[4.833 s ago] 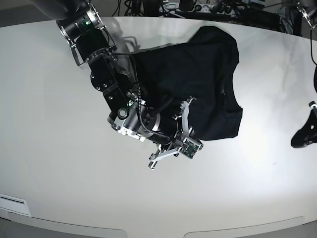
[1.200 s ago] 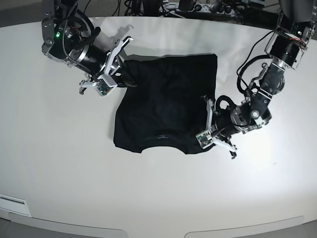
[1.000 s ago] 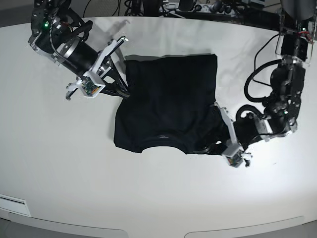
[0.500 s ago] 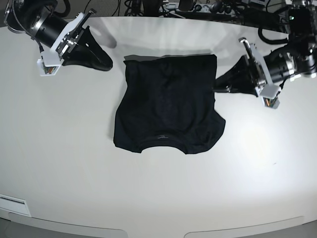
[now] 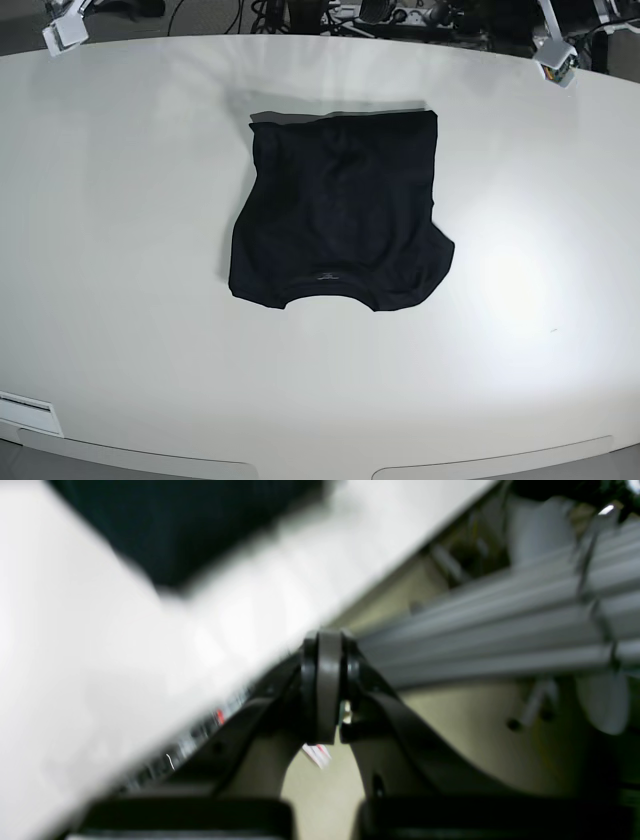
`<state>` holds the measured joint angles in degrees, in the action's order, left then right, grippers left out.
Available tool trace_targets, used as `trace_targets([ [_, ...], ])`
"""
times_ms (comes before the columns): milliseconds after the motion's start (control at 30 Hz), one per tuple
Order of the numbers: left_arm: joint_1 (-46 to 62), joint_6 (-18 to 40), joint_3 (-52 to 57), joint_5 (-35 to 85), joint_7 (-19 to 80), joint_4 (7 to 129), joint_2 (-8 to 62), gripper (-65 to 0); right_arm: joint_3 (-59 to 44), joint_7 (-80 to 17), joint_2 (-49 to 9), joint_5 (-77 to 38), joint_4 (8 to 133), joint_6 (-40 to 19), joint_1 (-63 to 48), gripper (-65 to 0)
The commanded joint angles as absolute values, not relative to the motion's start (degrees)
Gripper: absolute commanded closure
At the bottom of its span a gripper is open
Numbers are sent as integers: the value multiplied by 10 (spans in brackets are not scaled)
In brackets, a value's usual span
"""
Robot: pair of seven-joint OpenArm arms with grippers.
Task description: Fold the T-shirt properly
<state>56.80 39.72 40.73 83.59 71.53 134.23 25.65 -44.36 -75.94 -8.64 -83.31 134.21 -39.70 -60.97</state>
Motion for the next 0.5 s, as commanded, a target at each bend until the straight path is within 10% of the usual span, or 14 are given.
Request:
trace_targets([
  [0,593,400,412,850,722,1350,254,0,-447,-768,-87,-850,1350,-400,-634,0],
  [467,614,400,259,674,588,1081,237,0,-337,-618,-109,-657,1114,-400,-653,0],
])
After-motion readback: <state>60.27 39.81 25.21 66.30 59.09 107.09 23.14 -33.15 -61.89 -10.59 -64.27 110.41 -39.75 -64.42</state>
